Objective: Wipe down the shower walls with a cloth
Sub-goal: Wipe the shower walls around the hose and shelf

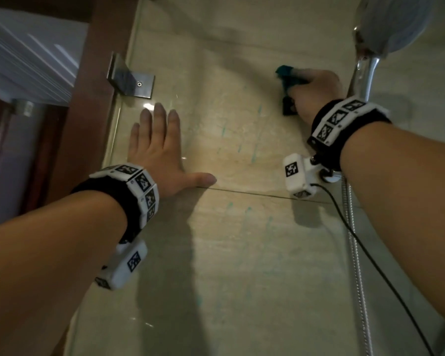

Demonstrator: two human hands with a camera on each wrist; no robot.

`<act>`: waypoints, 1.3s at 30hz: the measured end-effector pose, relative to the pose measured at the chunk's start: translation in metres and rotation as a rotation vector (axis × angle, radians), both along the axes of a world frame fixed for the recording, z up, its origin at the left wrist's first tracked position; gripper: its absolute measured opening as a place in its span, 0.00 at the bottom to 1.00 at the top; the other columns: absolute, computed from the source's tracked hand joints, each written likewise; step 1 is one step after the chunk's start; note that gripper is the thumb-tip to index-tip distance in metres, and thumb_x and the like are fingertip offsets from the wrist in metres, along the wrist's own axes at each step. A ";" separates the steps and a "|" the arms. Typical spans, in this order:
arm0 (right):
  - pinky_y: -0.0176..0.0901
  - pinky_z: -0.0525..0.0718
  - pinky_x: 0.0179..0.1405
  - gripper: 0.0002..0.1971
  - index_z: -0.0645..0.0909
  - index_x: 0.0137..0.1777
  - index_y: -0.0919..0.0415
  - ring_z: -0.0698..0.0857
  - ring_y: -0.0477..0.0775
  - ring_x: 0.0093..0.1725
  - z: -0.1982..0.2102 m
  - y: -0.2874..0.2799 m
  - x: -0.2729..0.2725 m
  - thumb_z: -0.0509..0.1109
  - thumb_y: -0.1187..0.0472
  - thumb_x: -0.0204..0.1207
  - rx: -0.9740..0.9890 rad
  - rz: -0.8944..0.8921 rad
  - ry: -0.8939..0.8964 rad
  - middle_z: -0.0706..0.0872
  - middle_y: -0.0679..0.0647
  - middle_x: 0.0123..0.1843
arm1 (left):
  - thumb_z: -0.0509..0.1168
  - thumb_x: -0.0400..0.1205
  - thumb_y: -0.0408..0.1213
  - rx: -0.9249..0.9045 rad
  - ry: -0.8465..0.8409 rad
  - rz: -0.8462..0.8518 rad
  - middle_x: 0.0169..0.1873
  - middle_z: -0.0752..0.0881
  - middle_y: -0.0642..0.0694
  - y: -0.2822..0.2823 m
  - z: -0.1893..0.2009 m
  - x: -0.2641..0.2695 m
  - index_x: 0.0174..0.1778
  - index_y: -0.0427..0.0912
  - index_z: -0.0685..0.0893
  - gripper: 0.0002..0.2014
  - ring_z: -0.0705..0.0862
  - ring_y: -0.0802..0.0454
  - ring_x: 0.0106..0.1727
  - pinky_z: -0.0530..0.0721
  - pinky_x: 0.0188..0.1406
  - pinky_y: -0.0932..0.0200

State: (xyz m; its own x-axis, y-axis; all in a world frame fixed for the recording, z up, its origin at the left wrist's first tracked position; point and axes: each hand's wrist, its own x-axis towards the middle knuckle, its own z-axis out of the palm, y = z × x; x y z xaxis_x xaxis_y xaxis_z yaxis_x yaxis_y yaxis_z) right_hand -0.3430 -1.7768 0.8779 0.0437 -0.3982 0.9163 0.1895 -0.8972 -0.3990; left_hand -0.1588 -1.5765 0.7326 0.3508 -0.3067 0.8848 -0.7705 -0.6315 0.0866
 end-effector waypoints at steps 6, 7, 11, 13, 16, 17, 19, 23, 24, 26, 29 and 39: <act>0.37 0.82 0.60 0.20 0.78 0.77 0.51 0.82 0.53 0.50 -0.052 0.016 0.008 0.67 0.55 0.86 -0.226 -0.191 0.232 0.74 0.52 0.71 | 0.56 0.57 0.92 0.001 0.022 0.017 0.89 0.27 0.40 0.001 0.001 -0.002 0.89 0.45 0.27 0.78 0.28 0.38 0.90 0.34 0.89 0.37; 0.34 0.79 0.61 0.20 0.78 0.77 0.51 0.81 0.51 0.49 -0.062 0.019 0.010 0.66 0.56 0.87 -0.271 -0.205 0.261 0.72 0.51 0.71 | 0.56 0.57 0.92 0.005 0.028 0.021 0.89 0.27 0.40 0.001 0.001 -0.003 0.89 0.45 0.27 0.78 0.28 0.38 0.90 0.34 0.89 0.37; 0.51 0.83 0.68 0.21 0.79 0.78 0.45 0.82 0.60 0.59 -0.106 0.029 0.018 0.65 0.59 0.86 -0.388 -0.240 0.373 0.69 0.50 0.71 | 0.58 0.58 0.91 0.007 0.033 0.019 0.89 0.26 0.41 0.002 0.001 -0.004 0.89 0.45 0.27 0.78 0.27 0.38 0.90 0.34 0.89 0.37; 0.54 0.84 0.64 0.21 0.79 0.77 0.44 0.81 0.60 0.60 -0.133 0.035 0.020 0.64 0.60 0.86 -0.428 -0.217 0.428 0.68 0.49 0.71 | 0.59 0.59 0.90 0.011 0.042 0.018 0.88 0.25 0.41 0.002 0.001 -0.005 0.89 0.45 0.27 0.78 0.27 0.39 0.89 0.34 0.89 0.37; 0.55 0.87 0.59 0.22 0.77 0.79 0.44 0.80 0.59 0.61 -0.164 0.043 0.022 0.64 0.59 0.87 -0.545 -0.263 0.506 0.66 0.48 0.73 | 0.61 0.60 0.89 0.015 0.053 0.019 0.88 0.25 0.41 0.001 0.001 -0.006 0.89 0.46 0.26 0.77 0.26 0.39 0.89 0.33 0.89 0.38; 0.55 0.87 0.57 0.22 0.76 0.80 0.44 0.80 0.58 0.61 -0.167 0.042 0.022 0.64 0.59 0.88 -0.579 -0.288 0.516 0.66 0.49 0.73 | 0.61 0.60 0.89 0.010 0.047 0.019 0.88 0.25 0.41 0.001 0.001 -0.005 0.89 0.46 0.27 0.77 0.27 0.39 0.89 0.33 0.89 0.37; 0.54 0.88 0.54 0.23 0.75 0.81 0.44 0.80 0.58 0.59 -0.162 0.040 0.019 0.66 0.59 0.87 -0.641 -0.354 0.532 0.67 0.49 0.73 | 0.61 0.59 0.90 0.003 0.037 0.020 0.89 0.26 0.41 0.001 0.001 -0.002 0.89 0.46 0.27 0.77 0.28 0.38 0.90 0.34 0.89 0.37; 0.57 0.76 0.55 0.29 0.74 0.82 0.49 0.77 0.63 0.59 -0.156 0.037 0.014 0.70 0.62 0.80 -0.834 -0.721 0.515 0.75 0.54 0.71 | 0.60 0.59 0.90 0.008 0.030 0.011 0.89 0.26 0.41 0.001 0.001 0.000 0.89 0.46 0.27 0.77 0.28 0.38 0.90 0.34 0.89 0.37; 0.58 0.72 0.59 0.30 0.73 0.83 0.51 0.74 0.64 0.61 -0.158 0.039 0.014 0.68 0.61 0.80 -0.847 -0.782 0.514 0.76 0.54 0.72 | 0.61 0.60 0.89 0.007 0.025 0.010 0.89 0.26 0.41 0.001 0.001 0.001 0.89 0.46 0.27 0.77 0.28 0.38 0.90 0.34 0.89 0.37; 0.60 0.66 0.69 0.30 0.69 0.85 0.54 0.71 0.65 0.69 -0.165 0.044 0.015 0.61 0.58 0.81 -0.843 -0.840 0.522 0.74 0.55 0.77 | 0.61 0.60 0.89 0.003 0.017 0.005 0.89 0.26 0.40 0.001 0.000 0.002 0.89 0.46 0.27 0.77 0.28 0.38 0.90 0.33 0.88 0.37; 0.64 0.52 0.87 0.33 0.61 0.89 0.59 0.62 0.67 0.83 -0.178 0.051 0.021 0.55 0.47 0.87 -0.786 -0.863 0.555 0.66 0.56 0.86 | 0.60 0.60 0.89 0.000 0.004 -0.003 0.88 0.26 0.40 0.000 -0.001 0.002 0.89 0.45 0.27 0.77 0.28 0.37 0.90 0.33 0.88 0.37; 0.62 0.43 0.90 0.40 0.42 0.92 0.56 0.38 0.64 0.91 -0.127 0.035 0.030 0.41 0.35 0.86 -0.535 -0.679 0.637 0.37 0.56 0.92 | 0.61 0.61 0.89 0.034 0.001 -0.026 0.88 0.24 0.41 0.003 0.000 0.003 0.89 0.46 0.26 0.76 0.26 0.38 0.89 0.31 0.87 0.38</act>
